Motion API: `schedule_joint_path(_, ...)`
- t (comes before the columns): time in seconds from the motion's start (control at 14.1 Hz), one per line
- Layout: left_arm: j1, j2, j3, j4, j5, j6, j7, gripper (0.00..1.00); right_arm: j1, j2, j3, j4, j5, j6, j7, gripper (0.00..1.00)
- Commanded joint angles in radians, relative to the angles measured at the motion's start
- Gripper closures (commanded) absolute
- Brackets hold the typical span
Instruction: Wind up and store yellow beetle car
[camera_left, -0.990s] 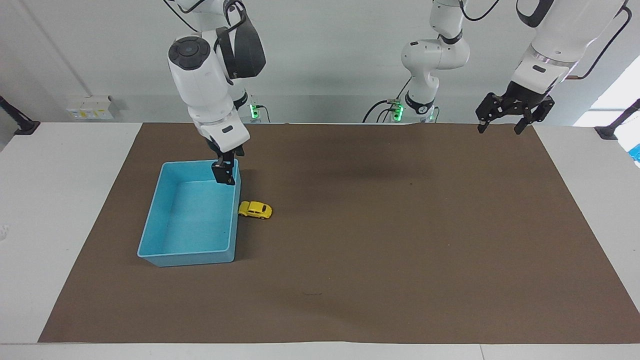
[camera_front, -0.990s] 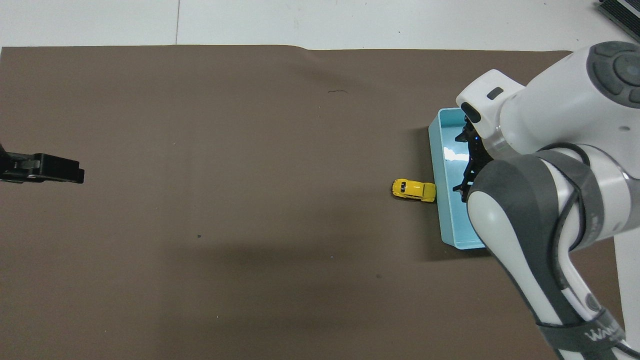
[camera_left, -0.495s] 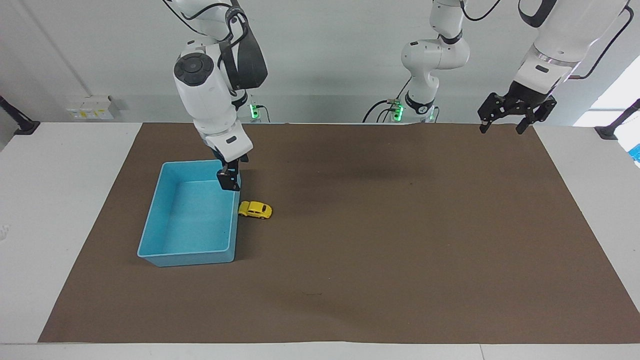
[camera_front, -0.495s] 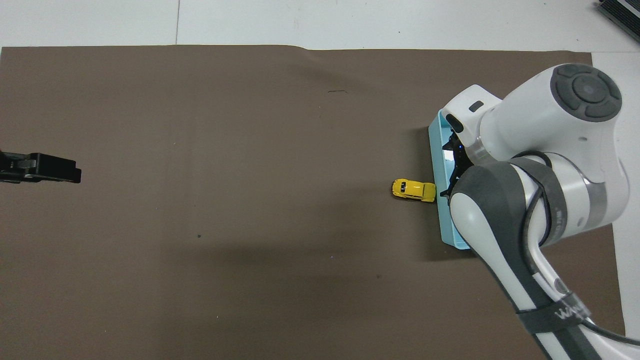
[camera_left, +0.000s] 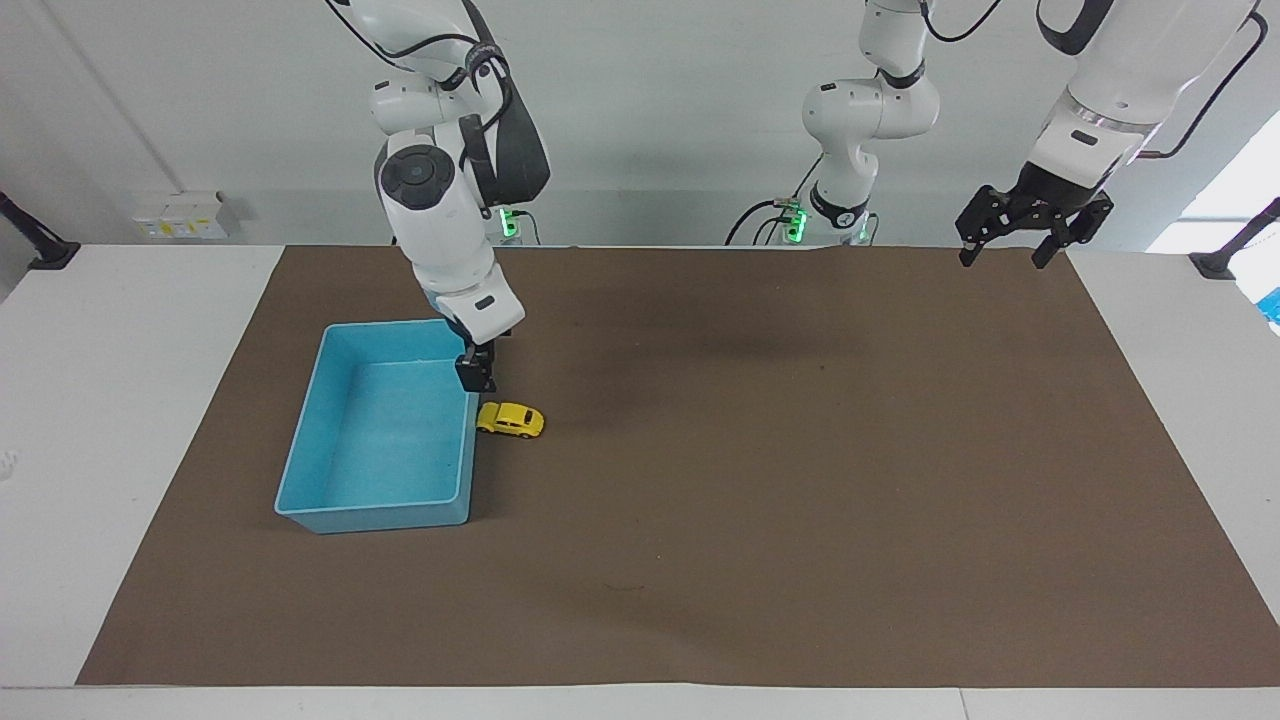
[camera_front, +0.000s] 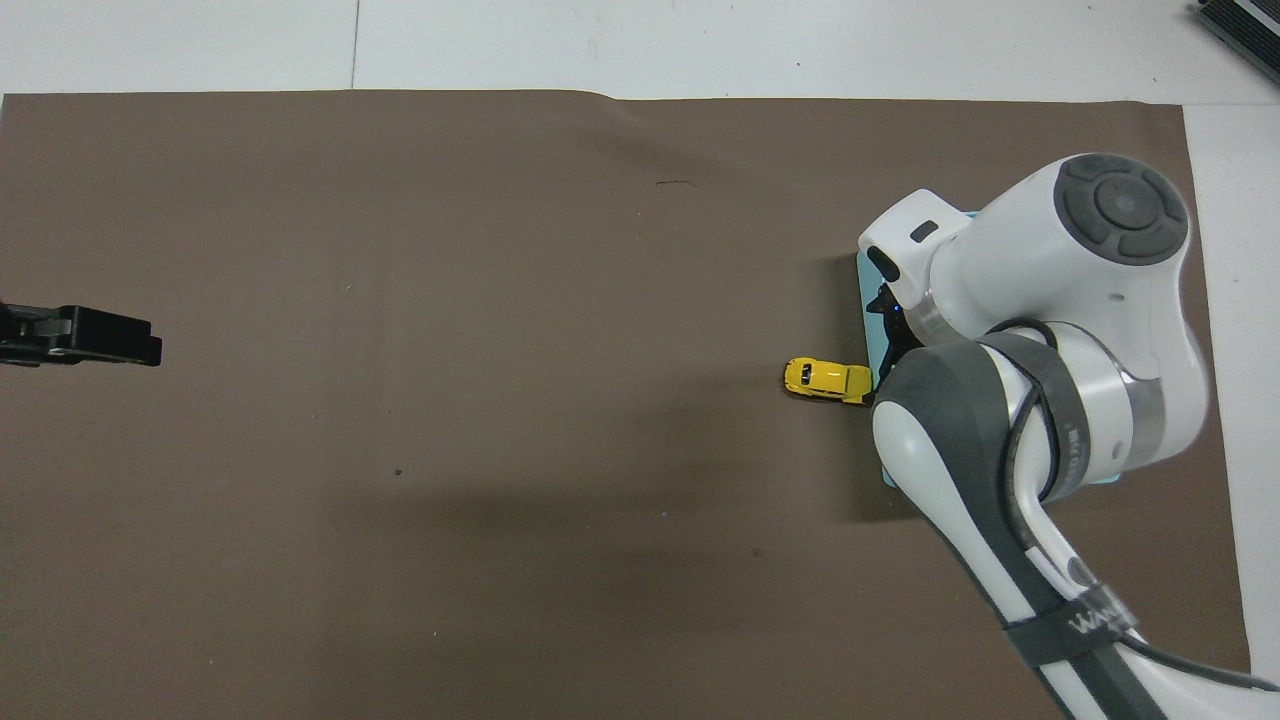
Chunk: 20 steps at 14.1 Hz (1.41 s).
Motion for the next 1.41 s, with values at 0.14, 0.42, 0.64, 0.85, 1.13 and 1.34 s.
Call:
schedule_joint_path(0.14, 0.009, -0.008, -0.002, -0.004, -0.016, -0.012, 0.006, 0.00, 0.003, 0.021, 0.005, -0.048, 0.021, 0.075, 0.014, 0.00)
schedule_joint_path(0.42, 0.009, -0.008, -0.002, -0.004, -0.016, -0.012, 0.006, 0.00, -0.002, 0.028, 0.003, -0.068, 0.021, 0.101, 0.014, 0.00)
schedule_joint_path(0.64, 0.009, -0.008, -0.002, -0.004, -0.016, -0.012, 0.006, 0.00, -0.008, 0.023, 0.003, -0.078, 0.018, 0.101, 0.012, 0.00)
schedule_joint_path(0.85, 0.009, -0.008, -0.001, -0.004, -0.016, -0.012, 0.006, 0.00, -0.009, 0.040, 0.003, -0.092, 0.010, 0.127, 0.012, 0.00)
schedule_joint_path(1.13, 0.009, -0.008, -0.001, -0.004, -0.016, -0.012, 0.006, 0.00, -0.005, 0.060, 0.003, -0.134, 0.007, 0.201, 0.009, 0.00)
schedule_joint_path(1.34, 0.009, -0.008, -0.002, -0.004, -0.016, -0.012, 0.006, 0.00, 0.000, 0.090, 0.003, -0.140, 0.006, 0.238, 0.011, 0.00)
